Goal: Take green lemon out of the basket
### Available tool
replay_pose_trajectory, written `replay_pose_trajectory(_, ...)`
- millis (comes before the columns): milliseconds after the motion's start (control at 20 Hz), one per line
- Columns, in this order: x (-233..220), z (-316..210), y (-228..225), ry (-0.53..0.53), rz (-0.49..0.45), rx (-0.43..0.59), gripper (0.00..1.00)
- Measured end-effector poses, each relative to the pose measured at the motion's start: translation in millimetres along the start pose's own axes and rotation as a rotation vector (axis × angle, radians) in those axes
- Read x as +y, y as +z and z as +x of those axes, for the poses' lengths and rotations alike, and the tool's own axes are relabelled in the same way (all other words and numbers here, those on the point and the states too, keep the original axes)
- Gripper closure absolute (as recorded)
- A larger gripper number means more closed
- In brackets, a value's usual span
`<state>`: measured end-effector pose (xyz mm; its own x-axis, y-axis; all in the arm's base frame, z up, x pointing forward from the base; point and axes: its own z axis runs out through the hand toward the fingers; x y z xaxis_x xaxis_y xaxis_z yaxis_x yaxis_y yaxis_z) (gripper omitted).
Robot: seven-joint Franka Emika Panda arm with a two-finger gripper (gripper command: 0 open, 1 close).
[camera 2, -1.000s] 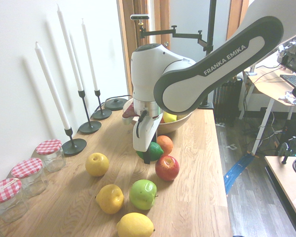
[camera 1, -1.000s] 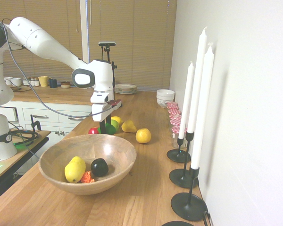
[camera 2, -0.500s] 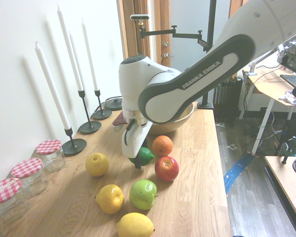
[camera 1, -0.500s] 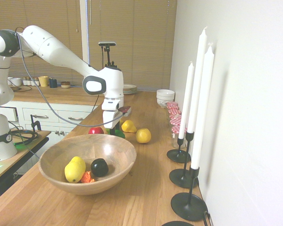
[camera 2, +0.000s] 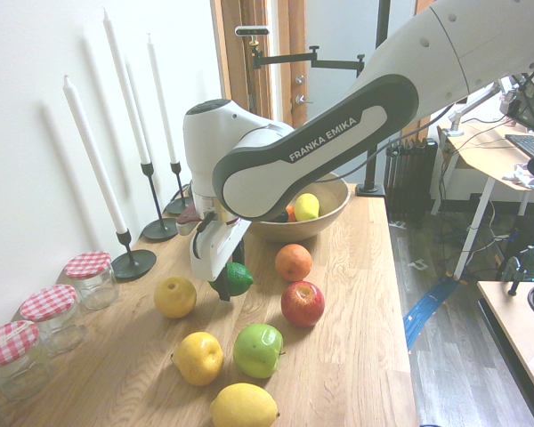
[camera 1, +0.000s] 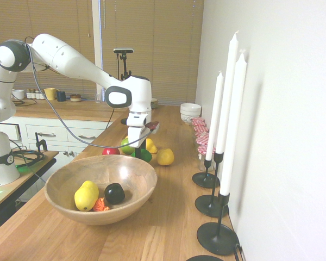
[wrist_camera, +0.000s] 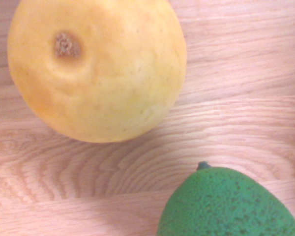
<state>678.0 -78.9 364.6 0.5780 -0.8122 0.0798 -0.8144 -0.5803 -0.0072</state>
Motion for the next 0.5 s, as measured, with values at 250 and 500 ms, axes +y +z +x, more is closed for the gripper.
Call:
replay_pose_trajectory(250,1.2,1.8,1.2,0.003,-0.002,0.0,0.0)
replay_pose_trajectory(500,-2.4,1.1,-3.7,0.0,0.003,0.004,0.0)
